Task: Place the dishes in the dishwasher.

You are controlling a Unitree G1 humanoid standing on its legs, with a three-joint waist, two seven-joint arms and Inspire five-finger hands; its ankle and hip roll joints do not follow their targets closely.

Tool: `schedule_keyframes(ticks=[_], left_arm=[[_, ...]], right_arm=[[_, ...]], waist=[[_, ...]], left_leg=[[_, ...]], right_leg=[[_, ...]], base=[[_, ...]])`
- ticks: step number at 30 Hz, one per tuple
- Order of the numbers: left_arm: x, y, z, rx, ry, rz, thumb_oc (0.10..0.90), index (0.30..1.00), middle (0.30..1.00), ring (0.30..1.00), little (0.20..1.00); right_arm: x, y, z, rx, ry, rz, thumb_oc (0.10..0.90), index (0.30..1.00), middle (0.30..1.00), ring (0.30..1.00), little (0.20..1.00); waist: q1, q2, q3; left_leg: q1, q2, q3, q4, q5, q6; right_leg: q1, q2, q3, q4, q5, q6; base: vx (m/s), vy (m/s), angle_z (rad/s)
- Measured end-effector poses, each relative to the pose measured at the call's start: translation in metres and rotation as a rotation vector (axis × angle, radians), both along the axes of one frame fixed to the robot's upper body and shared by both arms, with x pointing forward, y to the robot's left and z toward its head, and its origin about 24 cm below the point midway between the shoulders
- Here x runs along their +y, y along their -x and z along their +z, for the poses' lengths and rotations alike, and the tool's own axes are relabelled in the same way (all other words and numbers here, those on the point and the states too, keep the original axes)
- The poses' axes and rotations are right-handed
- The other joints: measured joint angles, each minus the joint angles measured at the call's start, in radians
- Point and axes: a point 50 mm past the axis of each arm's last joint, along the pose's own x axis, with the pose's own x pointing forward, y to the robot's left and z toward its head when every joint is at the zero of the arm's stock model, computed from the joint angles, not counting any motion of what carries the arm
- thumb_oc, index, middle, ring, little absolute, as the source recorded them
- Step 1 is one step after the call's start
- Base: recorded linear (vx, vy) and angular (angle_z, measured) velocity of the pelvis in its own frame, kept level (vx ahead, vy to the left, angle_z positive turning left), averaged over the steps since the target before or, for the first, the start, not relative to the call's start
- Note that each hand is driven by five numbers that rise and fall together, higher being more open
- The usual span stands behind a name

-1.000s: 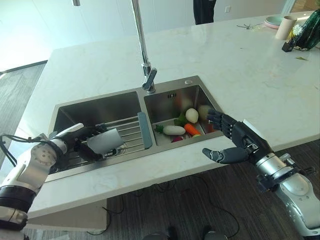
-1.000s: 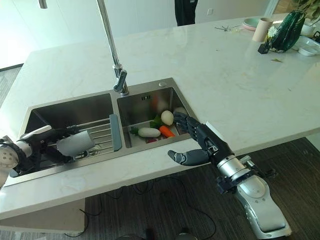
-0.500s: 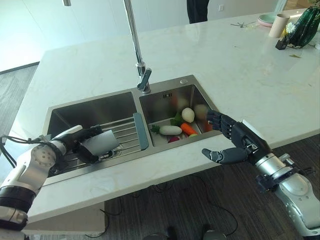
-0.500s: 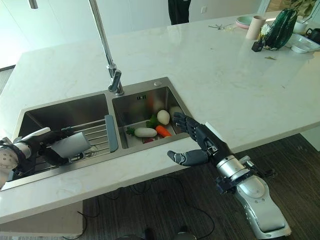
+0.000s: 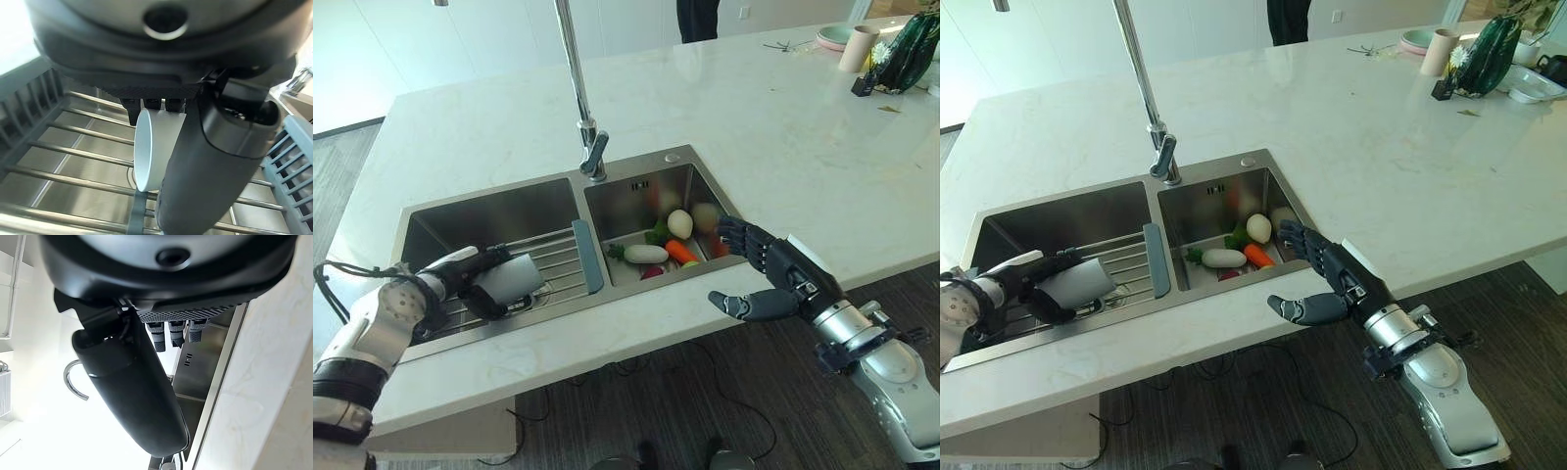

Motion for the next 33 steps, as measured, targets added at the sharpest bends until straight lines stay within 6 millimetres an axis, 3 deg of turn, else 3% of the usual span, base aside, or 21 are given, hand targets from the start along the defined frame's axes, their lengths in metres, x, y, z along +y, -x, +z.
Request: schedule_keyframes(ticks=[1, 6, 19, 24, 26, 33], left_arm=[[0.000, 0.000, 0.000, 0.006, 0.002, 0.000, 0.400, 0.300, 0.300, 0.300, 0.300], [0.013, 0.003, -0.004, 0.060, 0.000, 0.076, 0.400, 0.300, 0.300, 0.300, 0.300], [0.011, 0.003, -0.006, 0.061, 0.010, 0.069, 0.400, 0.300, 0.300, 0.300, 0.300], [-0.001, -0.002, 0.000, 0.012, 0.057, 0.005, 0.400, 0.300, 0.300, 0.300, 0.300], [-0.016, -0.002, 0.002, -0.028, 0.118, -0.073, 0.400, 0.300, 0.300, 0.300, 0.300], [-0.023, 0.004, 0.006, -0.157, 0.177, -0.108, 0.400, 0.300, 0.300, 0.300, 0.300]], right_arm=[[0.000, 0.000, 0.000, 0.000, 0.000, 0.000, 0.800, 0.900, 0.900, 0.900, 0.900], [0.002, 0.000, -0.001, 0.004, -0.001, 0.006, 0.800, 0.900, 0.900, 0.900, 0.900], [0.004, 0.000, -0.002, 0.010, 0.006, 0.018, 0.800, 0.900, 0.900, 0.900, 0.900], [0.003, 0.000, -0.002, 0.013, 0.008, 0.021, 0.800, 0.900, 0.900, 0.900, 0.900], [0.003, 0.000, -0.002, 0.013, 0.008, 0.021, 0.800, 0.900, 0.900, 0.900, 0.900], [0.002, 0.000, -0.003, 0.014, 0.008, 0.018, 0.800, 0.900, 0.900, 0.900, 0.900]], waist=[[0.000, 0.000, 0.000], [-0.009, 0.000, 0.000], [-0.013, 0.003, 0.000], [-0.008, 0.003, 0.000], [-0.001, 0.002, 0.000], [0.005, -0.007, 0.006]], left_leg=[[0.000, 0.000, 0.000, 0.000, 0.000, 0.000], [0.007, -0.001, 0.003, -0.004, 0.000, 0.000], [0.019, -0.001, 0.009, -0.013, 0.000, 0.000], [0.018, -0.001, 0.008, -0.014, 0.000, 0.000], [0.018, -0.001, 0.008, -0.014, 0.000, 0.000], [0.017, -0.001, 0.006, -0.015, 0.000, 0.000]], right_leg=[[0.000, 0.000, 0.001, -0.001, 0.000, 0.000], [0.006, 0.000, 0.004, -0.007, 0.002, 0.001], [0.013, -0.001, 0.006, -0.010, 0.002, 0.002], [0.013, -0.001, 0.005, -0.010, 0.002, 0.002], [0.012, -0.001, 0.005, -0.011, 0.002, 0.002], [0.012, 0.000, 0.004, -0.011, 0.002, 0.001]], base=[[0.00, 0.000, 0.00], [0.00, 0.002, -0.01], [0.00, 0.001, -0.01], [0.00, 0.000, 0.00], [0.00, 0.000, 0.00], [0.00, -0.004, 0.00]])
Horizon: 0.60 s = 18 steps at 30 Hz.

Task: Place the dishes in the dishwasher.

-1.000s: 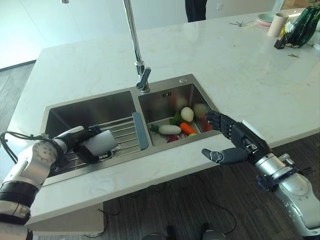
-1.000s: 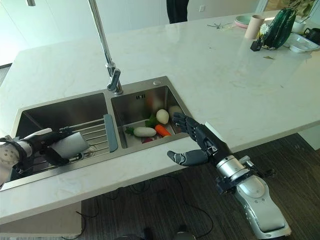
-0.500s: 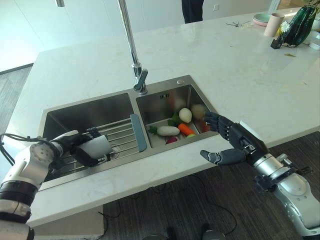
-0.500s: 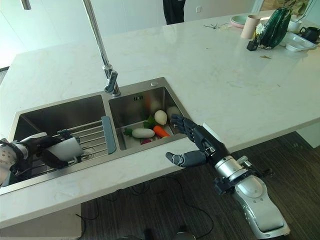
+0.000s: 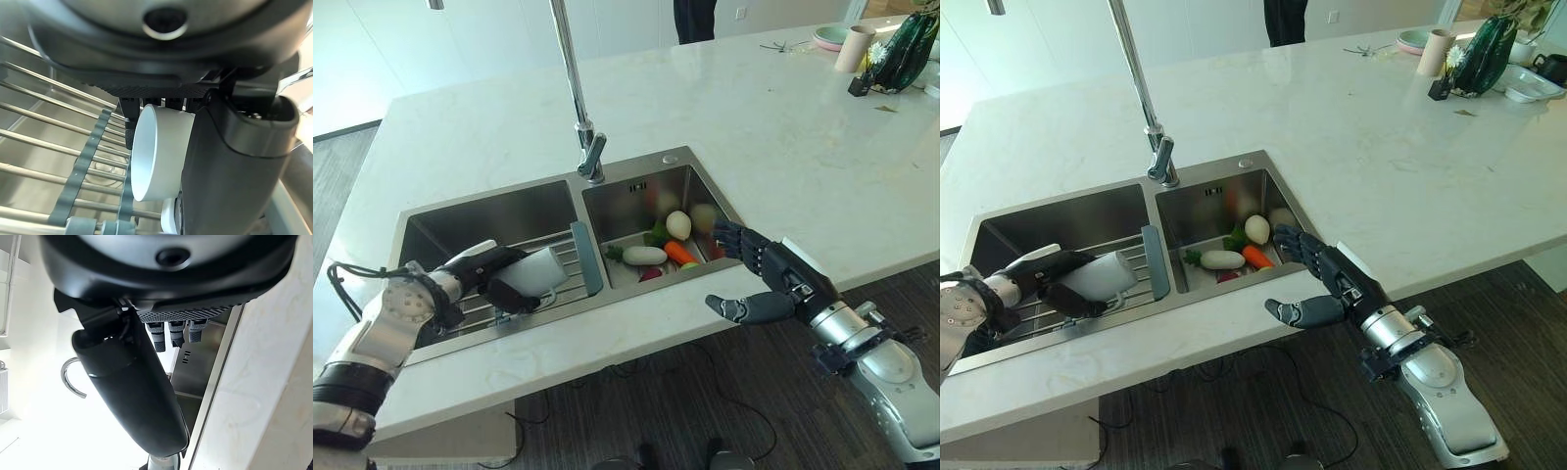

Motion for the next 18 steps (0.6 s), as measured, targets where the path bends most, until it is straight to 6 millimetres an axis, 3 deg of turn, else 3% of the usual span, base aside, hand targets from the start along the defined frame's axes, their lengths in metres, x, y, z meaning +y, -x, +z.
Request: schedule_keyframes(ticks=[6, 14, 18], left_arm=[[-0.012, 0.004, 0.025, -0.204, 0.038, -0.047, 0.400, 0.300, 0.300, 0.300, 0.300], [-0.035, 0.010, 0.058, -0.477, 0.081, -0.112, 0.400, 0.300, 0.300, 0.300, 0.300], [-0.034, 0.018, 0.067, -0.653, 0.288, -0.046, 0.400, 0.300, 0.300, 0.300, 0.300]], right_arm=[[0.000, 0.001, -0.001, 0.001, -0.001, 0.004, 0.800, 0.900, 0.900, 0.900, 0.900], [0.002, 0.001, -0.002, -0.003, -0.038, -0.003, 0.800, 0.900, 0.900, 0.900, 0.900], [0.006, 0.002, -0.006, -0.008, -0.077, -0.015, 0.800, 0.900, 0.900, 0.900, 0.900]], waist=[[0.009, -0.018, 0.011], [0.030, -0.020, 0.012], [0.033, -0.020, 0.012]], left_leg=[[-0.003, 0.000, -0.006, 0.002, 0.000, 0.000], [-0.002, -0.001, -0.021, 0.003, 0.000, 0.000], [-0.002, 0.000, -0.026, 0.004, 0.000, 0.000]], right_leg=[[0.000, 0.000, -0.004, 0.000, -0.001, 0.000], [0.014, 0.001, -0.023, -0.007, -0.002, -0.002], [0.018, 0.001, -0.026, -0.009, -0.002, -0.002]], base=[[-0.01, -0.008, 0.01], [0.00, -0.028, 0.05], [0.00, -0.045, 0.04]])
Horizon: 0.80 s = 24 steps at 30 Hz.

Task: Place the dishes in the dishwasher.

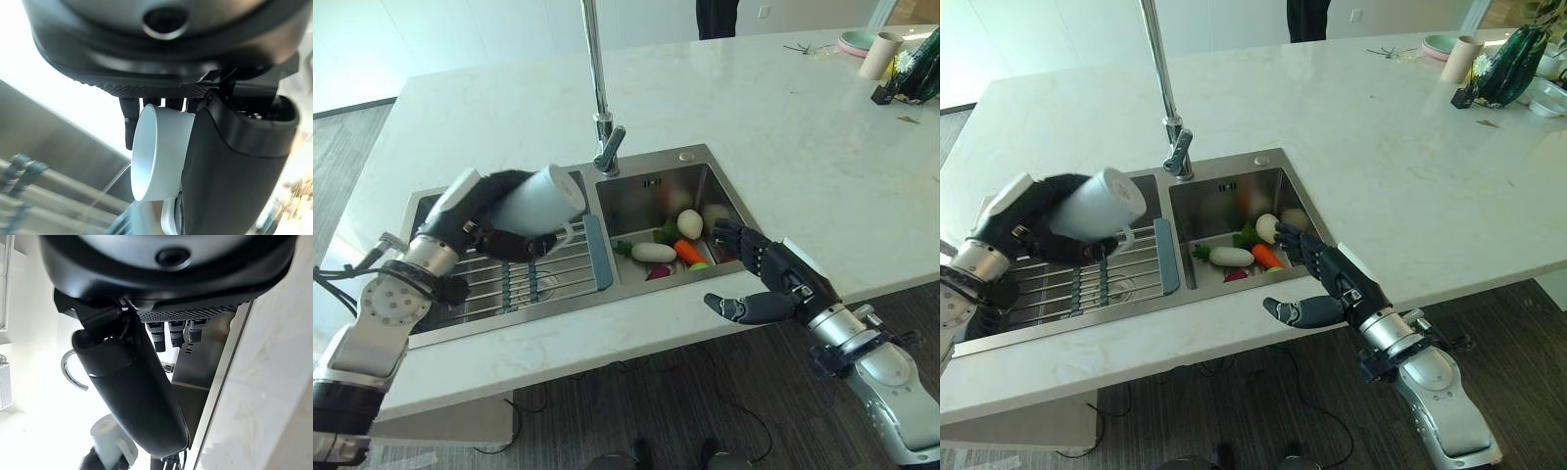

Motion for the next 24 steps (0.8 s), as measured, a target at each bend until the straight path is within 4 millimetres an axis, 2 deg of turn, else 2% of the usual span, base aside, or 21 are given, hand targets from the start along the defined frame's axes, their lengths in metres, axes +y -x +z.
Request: schedule_keyframes(ticks=[2, 4, 8, 11, 15, 18, 19, 23, 24], left_arm=[[-0.007, 0.008, 0.005, -0.167, 0.163, 0.017, 0.400, 0.300, 0.300, 0.300, 0.300], [-0.012, 0.018, 0.010, -0.303, 0.250, 0.033, 0.400, 0.300, 0.300, 0.300, 0.300], [-0.013, 0.030, 0.010, -0.395, 0.308, 0.060, 0.400, 0.300, 0.300, 0.300, 0.300], [-0.016, 0.053, -0.005, -0.435, 0.412, 0.101, 0.400, 0.300, 0.300, 0.300, 0.300], [-0.016, 0.083, -0.031, -0.393, 0.419, 0.185, 0.400, 0.300, 0.300, 0.300, 0.300], [-0.012, 0.090, -0.039, -0.398, 0.483, 0.238, 0.400, 0.300, 0.300, 0.300, 0.300], [-0.010, 0.093, -0.045, -0.403, 0.560, 0.268, 0.400, 0.300, 0.300, 0.300, 0.300], [-0.009, 0.099, -0.058, -0.395, 0.700, 0.301, 0.400, 0.300, 0.300, 0.300, 0.300], [-0.008, 0.102, -0.061, -0.374, 0.703, 0.303, 0.400, 0.300, 0.300, 0.300, 0.300]], right_arm=[[0.002, 0.001, -0.002, -0.004, -0.001, -0.012, 0.800, 0.900, 0.900, 0.900, 0.900], [0.004, 0.001, -0.003, -0.014, -0.028, -0.016, 0.800, 0.900, 0.900, 0.900, 0.900], [0.004, 0.004, -0.004, -0.023, -0.046, -0.033, 0.800, 0.900, 0.900, 0.900, 0.900], [0.007, 0.009, -0.005, -0.034, -0.086, -0.043, 0.800, 0.900, 0.900, 0.900, 0.900], [0.004, 0.021, -0.002, -0.062, -0.098, -0.064, 0.800, 0.900, 0.900, 0.900, 0.900], [0.005, 0.021, 0.000, -0.084, -0.105, -0.069, 0.800, 0.900, 0.900, 0.900, 0.900], [0.006, 0.021, 0.003, -0.104, -0.110, -0.066, 0.800, 0.900, 0.900, 0.900, 0.900], [0.006, 0.021, 0.004, -0.128, -0.141, -0.099, 0.800, 0.900, 0.900, 0.900, 0.900], [0.006, 0.020, 0.004, -0.129, -0.149, -0.110, 0.800, 0.900, 0.900, 0.900, 0.900]], waist=[[0.004, -0.002, 0.000], [0.012, -0.011, -0.001], [0.024, -0.022, -0.002], [0.027, -0.031, -0.002], [0.089, -0.039, -0.002], [0.140, -0.041, -0.003], [0.170, -0.043, -0.003], [0.202, -0.047, -0.001], [0.228, -0.047, 0.000]], left_leg=[[0.000, 0.000, -0.001, 0.001, 0.000, 0.000], [0.000, 0.000, -0.005, 0.000, 0.000, 0.000], [-0.002, 0.000, -0.013, 0.000, 0.000, -0.001], [-0.003, -0.002, -0.025, 0.002, -0.002, -0.007], [-0.006, 0.000, -0.050, 0.010, -0.002, -0.014], [-0.015, -0.001, -0.075, 0.016, -0.009, -0.031], [-0.019, -0.001, -0.080, 0.015, -0.009, -0.033], [-0.020, -0.024, -0.130, 0.010, 0.015, -0.049], [-0.024, -0.033, -0.153, -0.006, 0.036, -0.050]], right_leg=[[0.001, 0.002, -0.001, 0.000, 0.000, 0.000], [0.002, 0.002, -0.003, 0.000, -0.002, 0.000], [0.006, 0.005, -0.009, 0.000, -0.002, -0.001], [0.018, 0.004, -0.023, -0.005, -0.005, -0.002], [0.027, 0.008, -0.048, -0.006, -0.014, -0.007], [0.042, 0.008, -0.079, -0.002, -0.023, -0.008], [0.048, 0.004, -0.093, -0.002, -0.024, -0.010], [0.077, 0.000, -0.142, -0.007, -0.034, -0.012], [0.081, -0.001, -0.154, -0.015, -0.035, -0.012]], base=[[0.02, -0.085, 0.02], [0.02, -0.092, 0.03], [0.01, -0.079, 0.05], [0.02, -0.111, 0.12], [-0.01, -0.131, 0.17], [0.01, -0.149, 0.32], [0.05, -0.163, 0.39], [0.00, -0.116, 0.52], [-0.15, -0.068, 1.52]])
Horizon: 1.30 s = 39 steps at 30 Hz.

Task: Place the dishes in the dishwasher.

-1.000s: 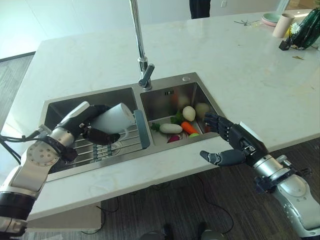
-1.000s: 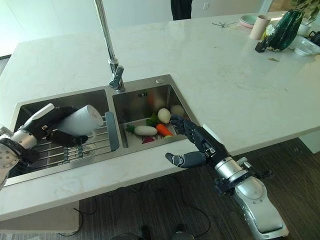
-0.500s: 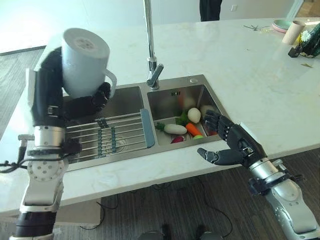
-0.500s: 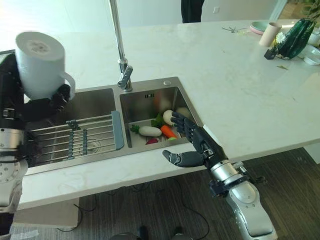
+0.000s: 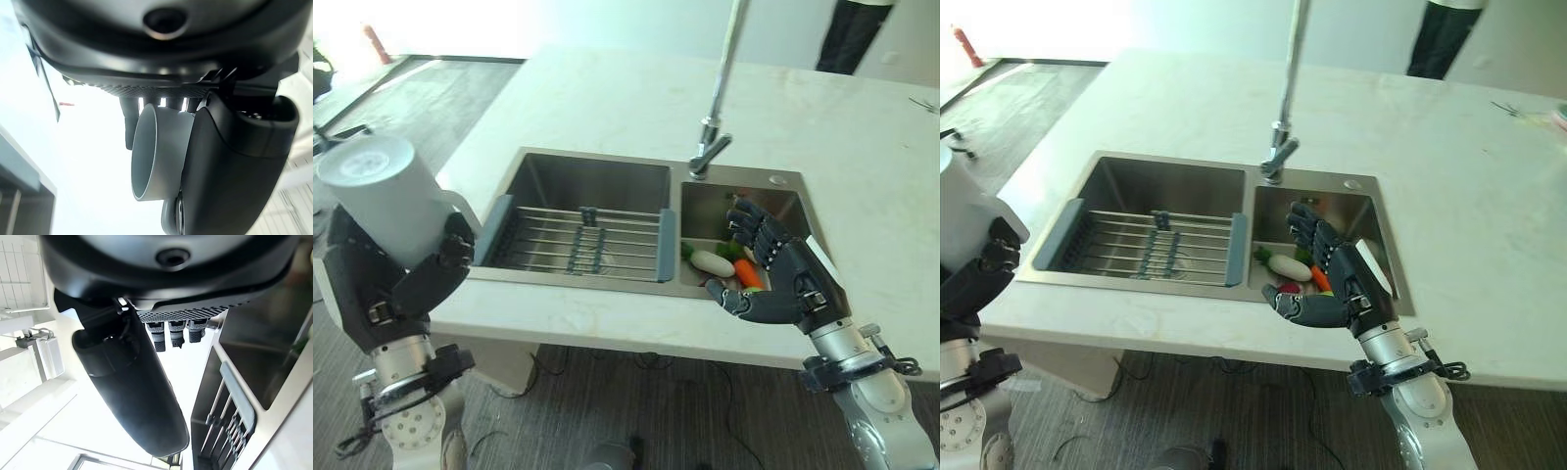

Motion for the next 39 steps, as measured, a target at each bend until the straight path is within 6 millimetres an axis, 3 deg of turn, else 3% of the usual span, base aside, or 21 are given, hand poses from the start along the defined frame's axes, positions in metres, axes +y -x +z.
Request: schedule_keyframes(ticks=[1, 2, 3, 4, 5, 6, 7, 8, 14, 17, 19, 20, 21, 22, 23, 24, 25, 26, 27, 29, 39], left_arm=[[-0.003, -0.009, 0.001, -0.003, 0.037, -0.054, 0.400, 0.300, 0.300, 0.300, 0.300], [-0.007, -0.014, 0.006, -0.020, 0.035, -0.112, 0.400, 0.300, 0.300, 0.300, 0.300], [-0.013, -0.018, 0.008, -0.035, 0.035, -0.164, 0.400, 0.300, 0.300, 0.300, 0.300], [-0.025, -0.025, 0.006, -0.055, 0.063, -0.249, 0.400, 0.300, 0.300, 0.300, 0.300], [-0.034, -0.032, 0.012, -0.098, 0.098, -0.326, 0.400, 0.300, 0.300, 0.300, 0.300], [-0.028, -0.030, 0.027, -0.135, 0.024, -0.338, 0.400, 0.300, 0.300, 0.300, 0.300], [-0.021, -0.024, 0.038, -0.169, -0.018, -0.326, 0.400, 0.300, 0.300, 0.300, 0.300], [-0.020, -0.025, 0.036, -0.202, 0.013, -0.326, 0.400, 0.300, 0.300, 0.300, 0.300], [-0.020, -0.034, 0.031, -0.191, 0.059, -0.352, 0.400, 0.300, 0.300, 0.300, 0.300], [-0.024, -0.036, 0.031, -0.180, 0.049, -0.390, 0.400, 0.300, 0.300, 0.300, 0.300], [-0.022, -0.035, 0.038, -0.223, 0.068, -0.367, 0.400, 0.300, 0.300, 0.300, 0.300], [-0.037, -0.043, 0.024, -0.208, 0.176, -0.393, 0.400, 0.300, 0.300, 0.300, 0.300], [-0.048, -0.074, 0.035, -0.158, 0.074, -0.503, 0.400, 0.300, 0.300, 0.300, 0.300], [-0.058, -0.075, 0.039, -0.133, 0.039, -0.565, 0.400, 0.300, 0.300, 0.300, 0.300], [-0.055, -0.067, 0.022, -0.071, 0.076, -0.541, 0.400, 0.300, 0.300, 0.300, 0.300], [-0.041, -0.055, 0.011, -0.033, 0.103, -0.467, 0.400, 0.300, 0.300, 0.300, 0.300], [-0.036, -0.048, 0.003, -0.016, 0.138, -0.419, 0.400, 0.300, 0.300, 0.300, 0.300], [-0.037, -0.042, 0.006, -0.027, 0.130, -0.417, 0.400, 0.300, 0.300, 0.300, 0.300], [-0.033, -0.025, 0.018, -0.083, 0.104, -0.391, 0.400, 0.300, 0.300, 0.300, 0.300], [-0.025, -0.016, 0.027, -0.140, 0.097, -0.330, 0.400, 0.300, 0.300, 0.300, 0.300], [-0.029, -0.022, 0.025, -0.160, 0.138, -0.331, 0.400, 0.300, 0.300, 0.300, 0.300]], right_arm=[[-0.001, 0.004, -0.003, 0.013, -0.018, -0.034, 0.800, 0.900, 0.900, 0.900, 0.900], [-0.003, 0.006, -0.005, 0.018, -0.008, -0.063, 0.800, 0.900, 0.900, 0.900, 0.900], [-0.007, 0.007, -0.004, 0.017, 0.025, -0.086, 0.800, 0.900, 0.900, 0.900, 0.900], [-0.017, 0.008, -0.002, 0.010, 0.084, -0.122, 0.800, 0.900, 0.900, 0.900, 0.900], [-0.028, 0.003, 0.006, -0.008, 0.153, -0.140, 0.800, 0.900, 0.900, 0.900, 0.900], [-0.027, -0.003, 0.011, -0.045, 0.135, -0.143, 0.800, 0.900, 0.900, 0.900, 0.900], [-0.028, -0.009, 0.023, -0.100, 0.154, -0.140, 0.800, 0.900, 0.900, 0.900, 0.900], [-0.035, -0.015, 0.029, -0.144, 0.144, -0.173, 0.800, 0.900, 0.900, 0.900, 0.900], [-0.035, -0.010, 0.028, -0.237, -0.034, -0.317, 0.800, 0.900, 0.900, 0.900, 0.900], [-0.016, 0.008, 0.033, -0.296, -0.048, -0.315, 0.800, 0.900, 0.900, 0.900, 0.900], [-0.005, 0.005, 0.031, -0.281, -0.012, -0.260, 0.800, 0.900, 0.900, 0.900, 0.900], [-0.010, 0.007, 0.031, -0.269, 0.022, -0.273, 0.800, 0.900, 0.900, 0.900, 0.900], [-0.007, 0.003, 0.024, -0.243, -0.027, -0.284, 0.800, 0.900, 0.900, 0.900, 0.900], [-0.028, 0.007, 0.026, -0.229, 0.102, -0.300, 0.800, 0.900, 0.900, 0.900, 0.900], [-0.035, 0.012, 0.016, -0.177, 0.076, -0.340, 0.800, 0.900, 0.900, 0.900, 0.900], [-0.034, 0.011, 0.018, -0.199, 0.030, -0.343, 0.800, 0.900, 0.900, 0.900, 0.900], [-0.031, 0.009, 0.018, -0.199, 0.014, -0.325, 0.800, 0.900, 0.900, 0.900, 0.900], [-0.030, 0.009, 0.018, -0.200, 0.017, -0.314, 0.800, 0.900, 0.900, 0.900, 0.900], [-0.022, 0.001, 0.028, -0.248, 0.024, -0.269, 0.800, 0.900, 0.900, 0.900, 0.900], [-0.017, -0.006, 0.043, -0.314, 0.025, -0.240, 0.800, 0.900, 0.900, 0.900, 0.900], [-0.024, -0.001, 0.032, -0.244, 0.043, -0.251, 0.800, 0.900, 0.900, 0.900, 0.900]], waist=[[-0.010, -0.010, 0.005], [-0.062, -0.014, 0.018], [-0.074, 0.015, 0.021], [-0.103, 0.056, 0.040], [-0.133, 0.075, 0.080], [-0.115, -0.004, 0.087], [-0.096, -0.046, 0.089], [-0.105, -0.042, 0.111], [-0.126, -0.034, 0.109], [-0.111, 0.006, 0.094], [-0.087, 0.045, 0.086], [-0.114, 0.174, 0.085], [-0.195, -0.044, 0.113], [-0.227, -0.023, 0.133], [-0.193, -0.069, 0.132], [-0.144, -0.058, 0.136], [-0.151, -0.042, 0.134], [-0.153, -0.040, 0.126], [-0.088, -0.048, 0.114], [-0.046, -0.038, 0.090], [-0.168, 0.006, 0.052]], left_leg=[[0.003, -0.021, 0.037, -0.089, 0.031, -0.203], [-0.008, 0.088, 0.300, -0.037, -0.030, -0.094], [-0.011, 0.194, 0.447, 0.010, -0.084, 0.006], [0.027, 0.208, 0.537, -0.026, -0.026, 0.052], [0.082, 0.168, 0.523, -0.194, -0.008, -0.040], [0.074, 0.130, 0.584, -0.135, 0.004, 0.014], [0.117, 0.145, 0.563, -0.073, 0.043, 0.052], [0.130, 0.152, 0.575, -0.047, -0.009, 0.006], [0.102, 0.131, 0.550, 0.061, -0.123, 0.066], [0.106, 0.004, 0.493, 0.091, -0.203, 0.162], [0.101, -0.048, 0.440, 0.077, -0.220, 0.191], [0.115, -0.010, 0.300, 0.034, -0.202, 0.114], [-0.198, -0.089, 0.116, 0.545, -0.195, -0.086], [-0.255, 0.182, 0.107, 0.360, -0.103, 0.003], [-0.177, 0.106, 0.088, 0.250, -0.072, 0.010], [-0.112, 0.092, 0.098, 0.167, -0.050, 0.020], [-0.065, 0.084, 0.110, 0.132, -0.051, 0.025], [-0.033, 0.081, 0.125, 0.109, -0.056, 0.052], [0.033, 0.081, 0.153, 0.066, -0.058, 0.043], [0.088, 0.083, 0.170, 0.052, -0.074, 0.014], [0.113, 0.117, 0.193, 0.000, -0.066, -0.011]], right_leg=[[0.028, -0.050, -0.081, 0.002, 0.005, 0.012], [0.072, -0.082, -0.130, 0.004, 0.009, 0.013], [0.093, -0.087, -0.149, 0.055, -0.019, 0.007], [0.103, -0.120, -0.238, 0.213, -0.044, -0.012], [0.008, -0.125, -0.219, 0.335, -0.113, -0.043], [-0.080, -0.174, -0.160, 0.271, -0.115, -0.039], [-0.148, -0.193, -0.111, 0.247, -0.079, -0.020], [-0.119, -0.228, -0.141, 0.285, -0.091, -0.011], [-0.002, -0.248, -0.217, 0.167, 0.061, 0.020], [-0.068, -0.442, -0.201, 0.401, 0.119, 0.103], [-0.119, -0.355, -0.189, 0.422, 0.024, 0.058], [-0.111, -0.102, -0.084, 0.354, -0.054, -0.098], [-0.158, -0.042, 0.419, 0.391, -0.081, -0.113], [-0.157, 0.012, 0.456, 0.542, -0.130, -0.003], [-0.230, 0.001, 0.484, 0.566, -0.262, 0.023], [-0.335, 0.051, 0.472, 0.465, -0.265, 0.024], [-0.339, 0.052, 0.401, 0.354, -0.210, 0.001], [-0.309, 0.031, 0.310, 0.285, -0.154, -0.026], [-0.277, 0.005, 0.181, 0.267, -0.122, -0.040], [-0.154, -0.007, 0.127, 0.156, -0.011, -0.041], [-0.135, 0.031, 0.113, 0.136, -0.016, -0.063]], base=[[-0.20, -0.041, 2.59], [-0.25, 0.076, 3.03], [-0.32, 0.260, 3.28], [-0.28, 0.297, 3.24], [-0.19, 0.355, 2.81], [-0.14, 0.302, 1.58], [-0.18, 0.371, 0.80], [-0.14, 0.335, 0.68], [0.01, 0.404, 0.52], [0.14, 0.625, 0.89], [0.20, 0.235, 0.99], [0.19, -0.078, 3.30], [0.12, -0.199, 4.54], [0.13, -0.269, 4.38], [0.06, -0.324, 2.08], [0.00, -0.332, 1.18], [0.00, -0.315, 1.26], [0.01, -0.297, 1.17], [0.11, -0.331, 0.79], [0.07, -0.221, 0.19], [-0.02, -0.001, -0.01]])
